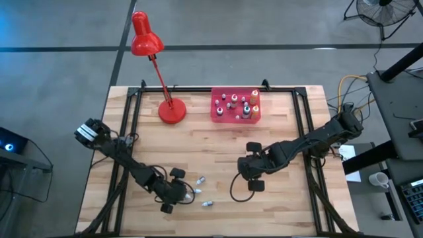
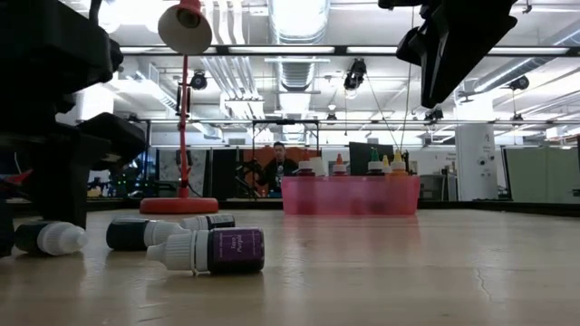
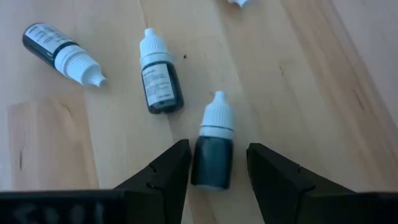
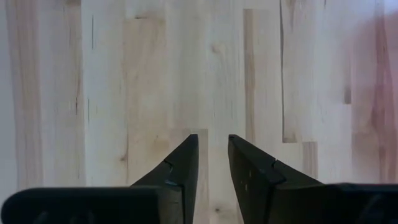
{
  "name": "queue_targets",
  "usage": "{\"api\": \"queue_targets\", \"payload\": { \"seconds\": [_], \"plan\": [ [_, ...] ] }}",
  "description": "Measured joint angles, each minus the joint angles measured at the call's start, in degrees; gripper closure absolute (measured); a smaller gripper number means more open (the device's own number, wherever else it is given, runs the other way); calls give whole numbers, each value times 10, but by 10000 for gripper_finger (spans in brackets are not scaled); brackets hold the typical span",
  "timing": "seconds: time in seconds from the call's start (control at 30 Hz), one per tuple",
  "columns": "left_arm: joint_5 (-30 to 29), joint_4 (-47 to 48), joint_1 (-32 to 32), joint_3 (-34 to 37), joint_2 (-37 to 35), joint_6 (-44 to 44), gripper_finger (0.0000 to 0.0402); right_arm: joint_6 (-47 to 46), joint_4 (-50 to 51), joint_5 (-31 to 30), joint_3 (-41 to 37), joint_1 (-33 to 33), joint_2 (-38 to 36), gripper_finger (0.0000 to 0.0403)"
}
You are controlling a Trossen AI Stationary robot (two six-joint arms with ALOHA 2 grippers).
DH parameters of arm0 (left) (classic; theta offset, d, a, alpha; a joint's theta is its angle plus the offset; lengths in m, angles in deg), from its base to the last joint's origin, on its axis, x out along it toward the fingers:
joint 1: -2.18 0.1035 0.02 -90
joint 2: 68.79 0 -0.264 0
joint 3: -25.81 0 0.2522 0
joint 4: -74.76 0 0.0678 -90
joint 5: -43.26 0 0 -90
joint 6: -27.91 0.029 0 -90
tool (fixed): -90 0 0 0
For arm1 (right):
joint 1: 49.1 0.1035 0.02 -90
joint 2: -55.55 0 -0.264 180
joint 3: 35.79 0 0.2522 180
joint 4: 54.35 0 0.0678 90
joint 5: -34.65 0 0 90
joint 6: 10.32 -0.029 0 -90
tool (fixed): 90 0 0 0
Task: Pick & Place food coloring
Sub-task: Put the small black food coloring bottle into the red bin
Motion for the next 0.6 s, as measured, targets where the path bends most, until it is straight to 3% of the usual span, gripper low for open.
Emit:
{"api": "queue_targets", "payload": {
  "seconds": [0.13, 0.37, 0.5, 0.6],
  "plan": [
    [-7, 1, 2, -8, 0, 0, 285, 2, 0, 0, -1, 0, 0, 331],
    [-1, 14, 16, -11, -26, -2, 371, 34, -27, -2, -7, 0, 0, 333],
    [-18, 66, 29, -25, -52, -31, 372, 65, -89, -2, -15, -12, 0, 334],
    [-72, 112, 39, -51, -89, -25, 366, 89, -138, -3, -16, -27, -1, 335]
  ]
}}
